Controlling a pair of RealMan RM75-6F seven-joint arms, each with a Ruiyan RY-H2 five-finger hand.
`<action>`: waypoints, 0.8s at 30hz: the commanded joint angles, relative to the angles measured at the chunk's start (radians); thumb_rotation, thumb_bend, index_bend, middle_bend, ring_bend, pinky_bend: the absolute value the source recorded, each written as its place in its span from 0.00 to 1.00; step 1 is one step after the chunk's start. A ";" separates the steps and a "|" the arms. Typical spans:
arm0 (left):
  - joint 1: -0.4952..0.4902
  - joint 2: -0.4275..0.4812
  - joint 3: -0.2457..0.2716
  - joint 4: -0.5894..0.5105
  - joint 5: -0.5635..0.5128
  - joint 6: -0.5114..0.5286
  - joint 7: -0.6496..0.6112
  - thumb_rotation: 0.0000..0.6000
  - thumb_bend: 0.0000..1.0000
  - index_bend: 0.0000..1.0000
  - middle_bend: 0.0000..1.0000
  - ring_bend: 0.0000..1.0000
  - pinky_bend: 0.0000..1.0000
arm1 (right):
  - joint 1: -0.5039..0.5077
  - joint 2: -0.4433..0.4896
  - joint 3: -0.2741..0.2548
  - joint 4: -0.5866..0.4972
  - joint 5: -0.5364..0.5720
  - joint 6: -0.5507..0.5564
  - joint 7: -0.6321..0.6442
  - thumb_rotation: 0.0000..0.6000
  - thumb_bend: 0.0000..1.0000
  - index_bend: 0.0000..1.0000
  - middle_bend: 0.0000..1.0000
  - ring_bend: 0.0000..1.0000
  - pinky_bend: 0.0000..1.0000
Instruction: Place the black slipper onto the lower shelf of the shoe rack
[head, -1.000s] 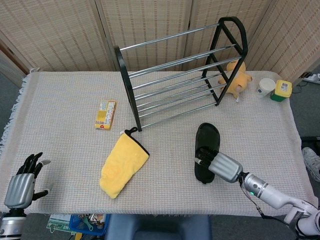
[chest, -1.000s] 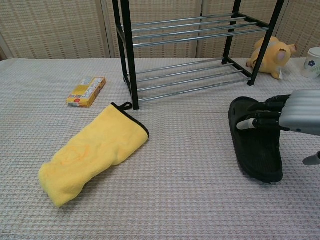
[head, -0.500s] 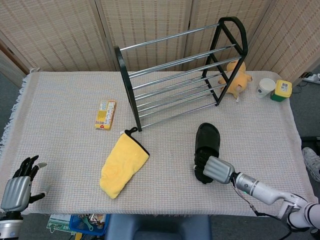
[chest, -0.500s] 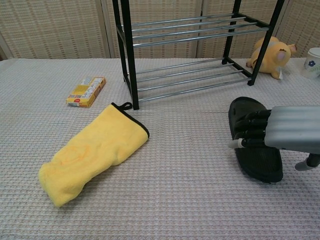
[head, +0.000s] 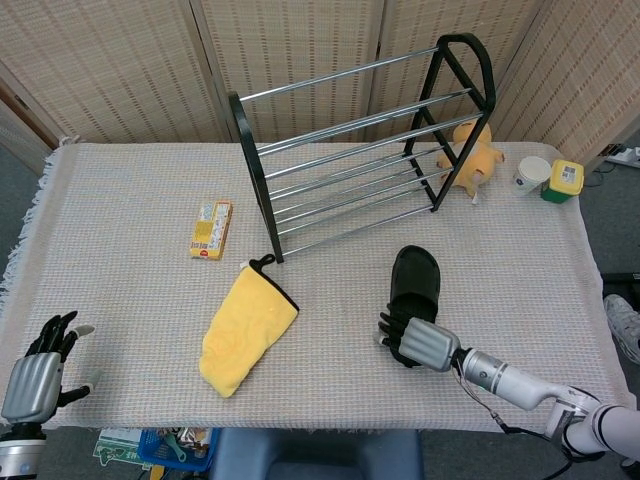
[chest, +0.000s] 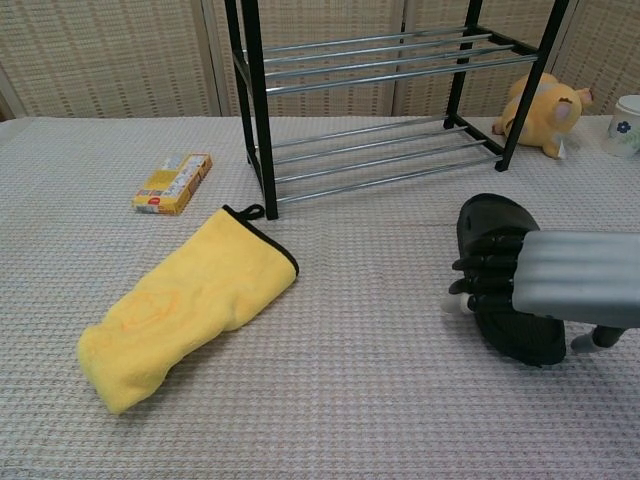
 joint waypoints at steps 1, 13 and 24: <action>0.000 -0.001 0.001 0.001 0.000 -0.001 -0.001 1.00 0.29 0.27 0.10 0.04 0.24 | -0.004 -0.024 -0.002 0.029 0.003 0.014 0.015 1.00 0.13 0.03 0.18 0.01 0.01; -0.003 -0.007 0.006 0.000 -0.005 -0.019 0.016 1.00 0.29 0.30 0.10 0.04 0.24 | 0.011 -0.058 0.004 0.127 -0.010 0.100 0.094 1.00 0.33 0.40 0.42 0.20 0.19; -0.006 -0.002 0.002 -0.020 -0.011 -0.020 0.046 1.00 0.29 0.30 0.10 0.04 0.24 | 0.109 -0.025 0.029 0.137 -0.058 0.127 0.146 1.00 0.37 0.45 0.45 0.23 0.22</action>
